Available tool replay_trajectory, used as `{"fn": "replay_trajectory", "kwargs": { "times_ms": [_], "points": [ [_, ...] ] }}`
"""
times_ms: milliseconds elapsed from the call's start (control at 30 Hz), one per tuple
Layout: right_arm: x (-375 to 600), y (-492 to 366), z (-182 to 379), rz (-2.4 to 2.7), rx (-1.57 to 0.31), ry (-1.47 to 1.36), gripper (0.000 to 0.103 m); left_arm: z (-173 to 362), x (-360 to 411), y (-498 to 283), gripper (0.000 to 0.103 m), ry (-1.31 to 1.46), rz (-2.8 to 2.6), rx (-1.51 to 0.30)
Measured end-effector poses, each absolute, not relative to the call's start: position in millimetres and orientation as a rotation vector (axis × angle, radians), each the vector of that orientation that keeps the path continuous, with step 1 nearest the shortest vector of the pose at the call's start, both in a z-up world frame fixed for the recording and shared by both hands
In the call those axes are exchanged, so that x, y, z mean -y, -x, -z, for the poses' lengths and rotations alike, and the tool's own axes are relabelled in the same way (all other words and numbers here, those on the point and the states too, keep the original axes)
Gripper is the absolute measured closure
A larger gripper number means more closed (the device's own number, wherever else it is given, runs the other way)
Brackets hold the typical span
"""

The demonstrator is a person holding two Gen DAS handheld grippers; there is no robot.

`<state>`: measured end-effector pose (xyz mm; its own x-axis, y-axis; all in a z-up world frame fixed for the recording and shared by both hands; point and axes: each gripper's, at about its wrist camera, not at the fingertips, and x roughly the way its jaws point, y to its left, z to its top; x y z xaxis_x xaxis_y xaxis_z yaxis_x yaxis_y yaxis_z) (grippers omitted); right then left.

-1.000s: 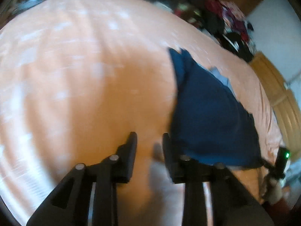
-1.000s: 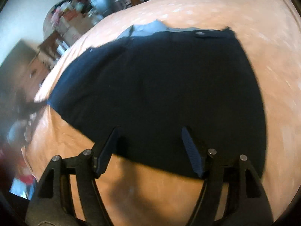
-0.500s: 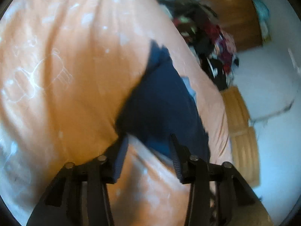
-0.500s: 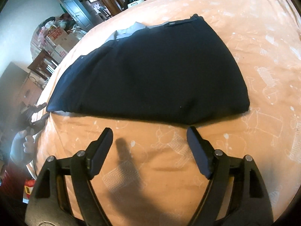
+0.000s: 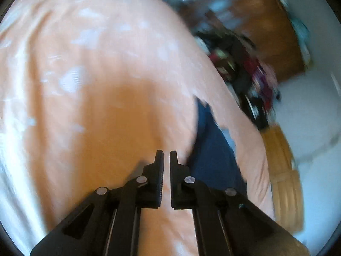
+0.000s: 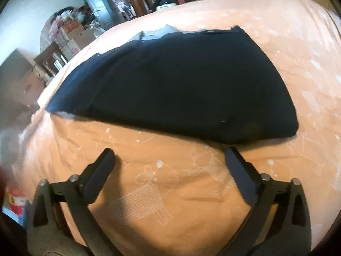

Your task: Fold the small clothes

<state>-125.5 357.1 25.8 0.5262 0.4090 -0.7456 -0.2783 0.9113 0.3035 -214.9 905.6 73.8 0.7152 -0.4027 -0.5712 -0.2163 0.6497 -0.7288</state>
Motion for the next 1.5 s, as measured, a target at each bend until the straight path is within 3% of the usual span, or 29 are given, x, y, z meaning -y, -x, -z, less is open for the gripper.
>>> {"fn": "replay_trajectory", "kwargs": {
  "times_ms": [67,100,267,733,833,1400,1500],
  "points": [
    [-362,126,-25,-0.395,-0.925,-0.117,0.0,-74,-880,216,0.073,0.873,0.203,-0.812],
    [-362,126,-25,-0.396,-0.923,-0.117,0.0,-71,-862,213,0.069,0.882,0.247,-0.822],
    [-355,128,-21,-0.419,-0.908,-0.146,0.0,-37,-818,198,0.066,0.913,0.227,-0.899],
    [-358,134,-22,-0.416,-0.9,-0.135,0.0,-29,-842,181,0.061,1.08,0.146,-0.7],
    [-358,134,-22,-0.416,-0.898,-0.133,0.0,-29,-840,186,0.053,1.086,0.199,-0.672],
    [-374,130,-32,-0.377,-0.985,-0.041,0.0,-5,-852,135,0.049,1.204,0.143,-0.569],
    [-384,129,-54,-0.426,-1.022,-0.087,0.006,-3,-855,131,0.061,1.219,0.174,-0.59]
  ]
}}
